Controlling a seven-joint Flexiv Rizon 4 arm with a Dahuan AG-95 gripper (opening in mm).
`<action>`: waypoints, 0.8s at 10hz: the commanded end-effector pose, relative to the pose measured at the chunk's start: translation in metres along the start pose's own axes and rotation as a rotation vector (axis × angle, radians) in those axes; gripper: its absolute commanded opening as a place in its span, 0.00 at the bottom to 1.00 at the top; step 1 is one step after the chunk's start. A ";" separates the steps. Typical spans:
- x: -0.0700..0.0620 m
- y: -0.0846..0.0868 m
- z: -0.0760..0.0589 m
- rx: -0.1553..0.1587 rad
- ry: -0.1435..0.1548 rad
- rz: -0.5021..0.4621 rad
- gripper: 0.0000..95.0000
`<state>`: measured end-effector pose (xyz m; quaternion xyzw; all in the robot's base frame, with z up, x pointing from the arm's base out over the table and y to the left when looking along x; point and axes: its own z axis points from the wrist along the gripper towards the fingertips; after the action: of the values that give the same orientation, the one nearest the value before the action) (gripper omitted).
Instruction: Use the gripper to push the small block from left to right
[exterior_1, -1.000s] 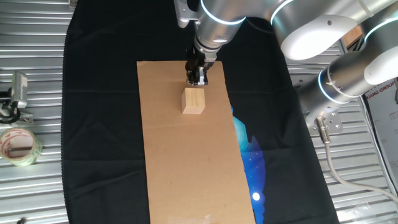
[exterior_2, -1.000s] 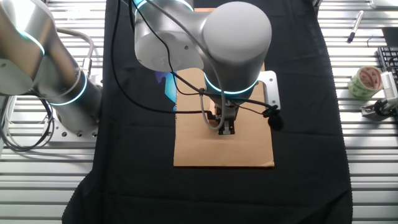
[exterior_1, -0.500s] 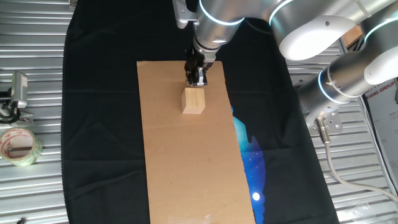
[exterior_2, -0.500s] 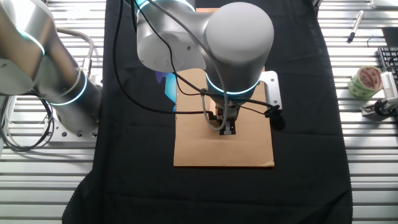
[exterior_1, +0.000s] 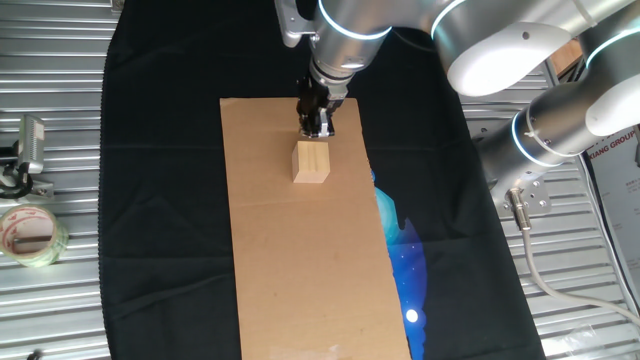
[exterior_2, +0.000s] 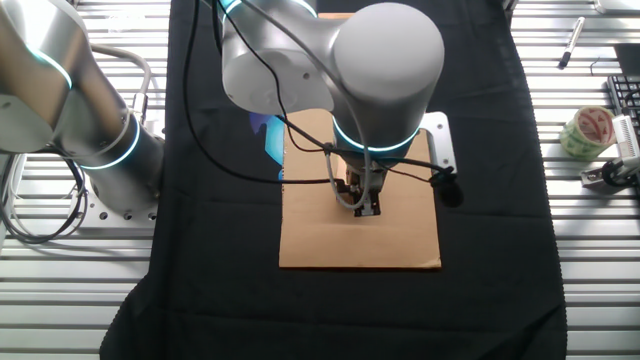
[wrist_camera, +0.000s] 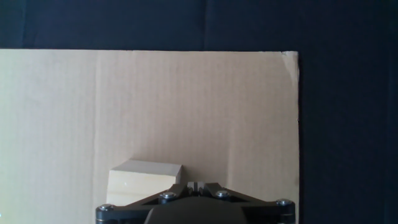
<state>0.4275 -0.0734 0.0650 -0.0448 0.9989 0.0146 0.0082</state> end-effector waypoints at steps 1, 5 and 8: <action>-0.001 0.000 0.000 -0.001 0.007 -0.026 0.00; -0.001 0.000 0.000 0.020 0.059 0.004 0.00; -0.001 0.000 0.000 0.052 0.094 0.040 0.00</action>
<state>0.4286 -0.0725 0.0651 -0.0266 0.9989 -0.0102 -0.0379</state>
